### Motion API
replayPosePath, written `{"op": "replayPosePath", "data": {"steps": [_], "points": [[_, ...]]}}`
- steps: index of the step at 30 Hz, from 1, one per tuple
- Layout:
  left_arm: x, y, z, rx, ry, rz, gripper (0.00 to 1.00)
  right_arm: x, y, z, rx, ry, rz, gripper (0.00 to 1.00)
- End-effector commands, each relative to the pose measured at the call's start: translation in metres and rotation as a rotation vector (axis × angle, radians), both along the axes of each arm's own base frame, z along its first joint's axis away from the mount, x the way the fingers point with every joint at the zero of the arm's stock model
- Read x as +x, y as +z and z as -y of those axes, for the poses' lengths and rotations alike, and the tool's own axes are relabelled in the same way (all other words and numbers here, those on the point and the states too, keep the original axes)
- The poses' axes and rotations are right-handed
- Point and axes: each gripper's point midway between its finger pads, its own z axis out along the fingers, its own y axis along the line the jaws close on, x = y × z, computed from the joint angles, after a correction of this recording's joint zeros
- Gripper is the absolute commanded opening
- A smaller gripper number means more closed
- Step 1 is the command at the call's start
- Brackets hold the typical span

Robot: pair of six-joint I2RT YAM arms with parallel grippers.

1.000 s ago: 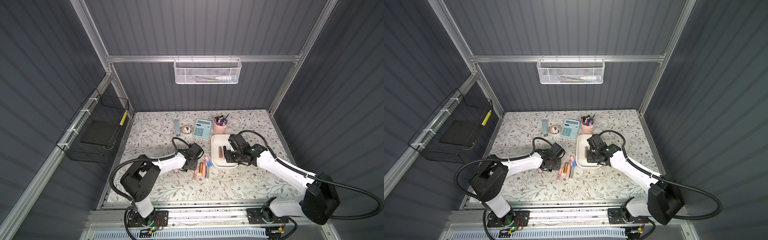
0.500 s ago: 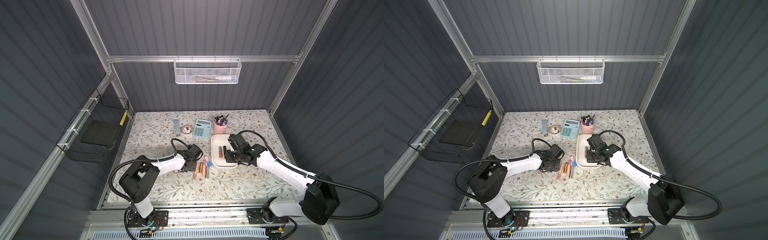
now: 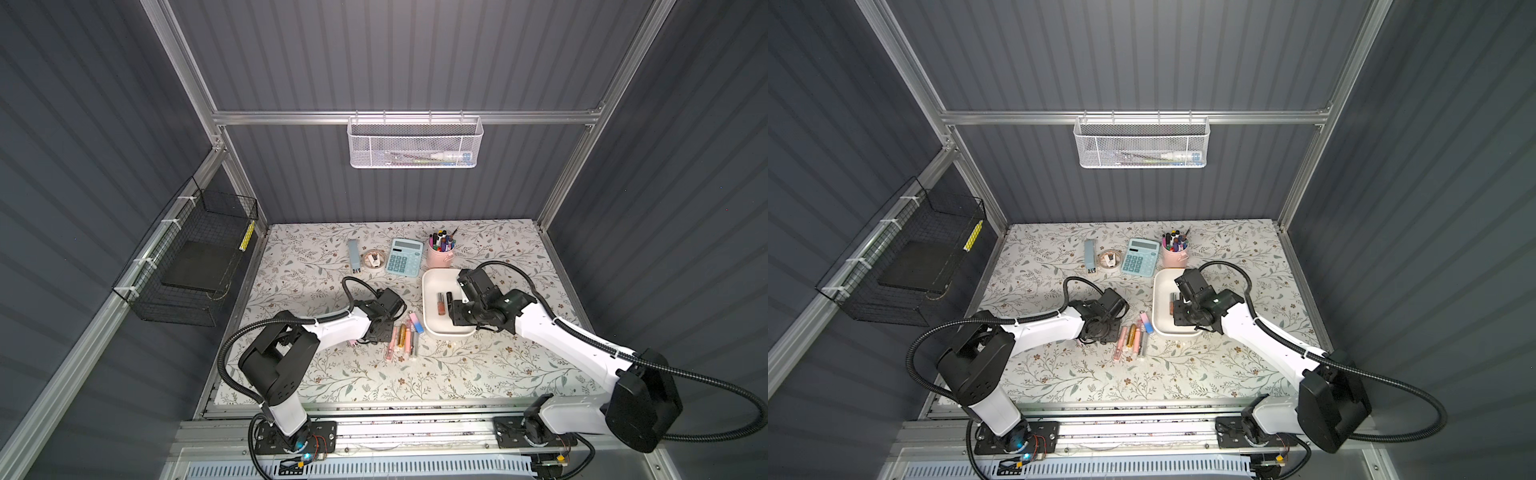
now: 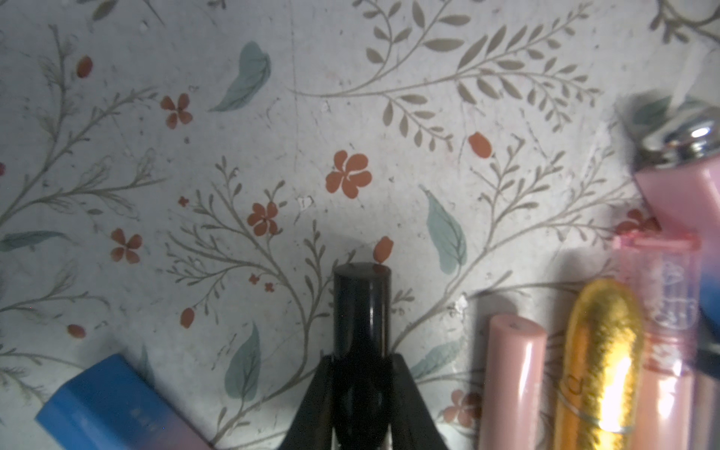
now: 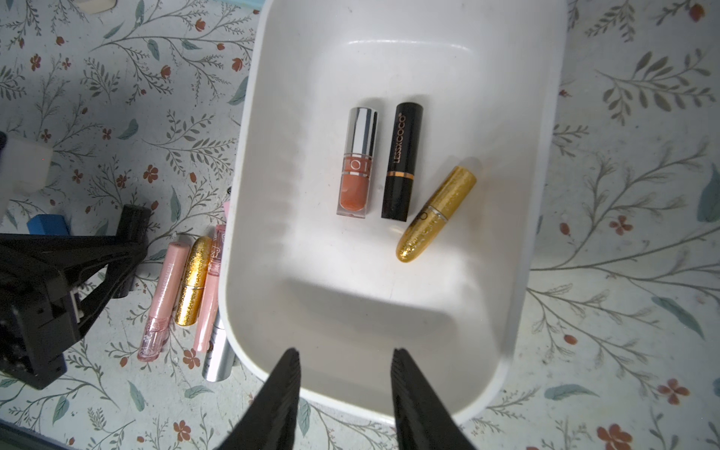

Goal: Put the lipstick into the storage box
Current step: Pick up the lipstick at the center of the board, then place the lipstick in the storage box.

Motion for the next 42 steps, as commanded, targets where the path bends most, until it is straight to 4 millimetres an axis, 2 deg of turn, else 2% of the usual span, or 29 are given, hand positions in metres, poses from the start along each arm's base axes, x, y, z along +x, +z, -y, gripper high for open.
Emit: {"op": "replayPosePath", "data": {"steps": [1, 9, 15, 21, 25, 28, 35, 42], "points": [[-0.004, -0.006, 0.006, 0.0, -0.014, -0.037, 0.16, -0.004, 0.002, 0.003, 0.003, 0.005, 0.006, 0.42], [0.011, 0.023, 0.02, -0.023, -0.043, 0.001, 0.15, -0.002, 0.005, 0.006, -0.008, 0.006, 0.024, 0.42], [0.027, 0.055, 0.031, -0.028, -0.061, 0.049, 0.15, -0.005, 0.002, 0.01, -0.015, 0.001, 0.023, 0.42], [0.047, 0.084, 0.058, -0.083, -0.088, 0.091, 0.16, -0.007, 0.002, 0.017, -0.017, -0.015, 0.036, 0.42], [0.062, 0.106, 0.087, -0.135, -0.122, 0.123, 0.16, -0.008, 0.002, 0.021, -0.014, -0.023, 0.039, 0.42], [0.07, 0.114, 0.11, -0.155, -0.156, 0.133, 0.16, -0.009, 0.002, 0.024, -0.016, -0.029, 0.043, 0.42], [0.083, 0.121, 0.163, -0.175, -0.231, 0.147, 0.16, -0.012, 0.008, 0.034, -0.019, -0.043, 0.062, 0.42], [0.086, 0.102, 0.191, -0.174, -0.26, 0.12, 0.16, -0.015, 0.015, 0.045, -0.022, -0.057, 0.088, 0.43]]}}
